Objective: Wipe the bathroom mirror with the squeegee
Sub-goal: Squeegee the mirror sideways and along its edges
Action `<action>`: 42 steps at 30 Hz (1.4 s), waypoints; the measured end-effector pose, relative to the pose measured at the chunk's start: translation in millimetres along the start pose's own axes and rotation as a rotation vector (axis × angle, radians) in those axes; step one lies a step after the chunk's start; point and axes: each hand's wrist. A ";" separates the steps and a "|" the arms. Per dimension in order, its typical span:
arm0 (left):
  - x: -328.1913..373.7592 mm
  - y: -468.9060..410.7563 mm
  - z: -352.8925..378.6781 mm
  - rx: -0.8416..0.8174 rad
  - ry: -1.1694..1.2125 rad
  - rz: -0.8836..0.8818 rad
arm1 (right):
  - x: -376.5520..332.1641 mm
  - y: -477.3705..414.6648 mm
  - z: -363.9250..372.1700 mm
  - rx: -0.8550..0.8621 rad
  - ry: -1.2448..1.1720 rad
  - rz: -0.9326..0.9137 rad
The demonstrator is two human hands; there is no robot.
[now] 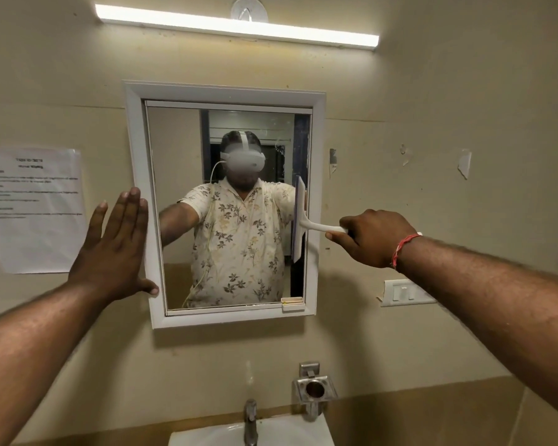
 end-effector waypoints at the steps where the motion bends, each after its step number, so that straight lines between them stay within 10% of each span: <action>1: 0.3 -0.3 0.2 0.000 -0.005 -0.003 | 1.4 0.0 0.9 0.000 0.003 0.002; 18: -8.9 2.5 2.3 -0.048 -0.007 -0.007 | 2.5 17.9 -3.0 0.082 -0.100 0.020; 42: 6.5 47.7 58.2 -0.083 -0.050 0.040 | -265.5 16.9 67.0 0.186 -0.291 -0.316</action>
Point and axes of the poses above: each hand's wrist, its own y-axis away from the middle knuckle, its own z-axis out of the palm, x = y × z, and after that the axes turned 9 degrees about z, right-handed
